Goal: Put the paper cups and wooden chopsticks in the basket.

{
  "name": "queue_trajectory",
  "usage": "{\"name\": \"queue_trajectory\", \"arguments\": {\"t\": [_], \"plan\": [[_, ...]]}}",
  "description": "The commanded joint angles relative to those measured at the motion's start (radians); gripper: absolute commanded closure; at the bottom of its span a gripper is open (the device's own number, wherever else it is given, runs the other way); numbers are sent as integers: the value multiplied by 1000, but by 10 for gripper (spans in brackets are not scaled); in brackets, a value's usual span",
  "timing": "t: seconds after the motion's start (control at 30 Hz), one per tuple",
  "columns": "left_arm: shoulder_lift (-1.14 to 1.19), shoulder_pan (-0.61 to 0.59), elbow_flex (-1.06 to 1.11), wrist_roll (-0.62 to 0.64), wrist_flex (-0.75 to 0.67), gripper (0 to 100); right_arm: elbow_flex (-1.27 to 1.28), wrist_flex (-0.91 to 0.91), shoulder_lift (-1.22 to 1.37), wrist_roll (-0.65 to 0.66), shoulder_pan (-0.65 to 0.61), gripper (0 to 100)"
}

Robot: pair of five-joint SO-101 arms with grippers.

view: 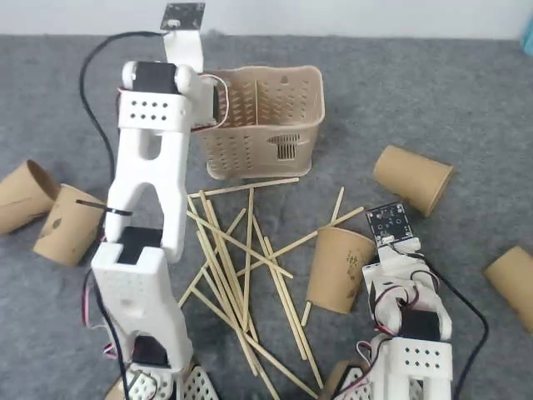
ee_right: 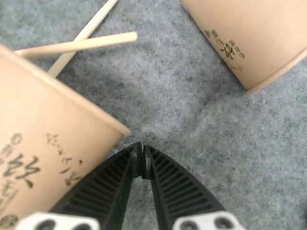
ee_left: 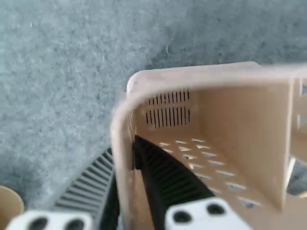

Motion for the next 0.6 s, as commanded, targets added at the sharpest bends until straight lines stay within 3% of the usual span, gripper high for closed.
{"name": "queue_trajectory", "arguments": {"t": [0.0, 0.13, 0.2, 0.43, 0.57], "plan": [[5, 11, -94, 3, 9, 916, -6, 5, -13, 12, 15, 991], [-2, -6, -220, 5, 110, 712, -6, 5, -13, 12, 15, 991], [-2, -14, -272, 5, 123, 660, -6, 5, -13, 12, 15, 991], [-100, -87, -286, 5, 124, 681, -6, 5, -13, 12, 15, 991], [-253, -89, -131, 3, 124, 681, -6, 5, -13, 12, 15, 991]]}}
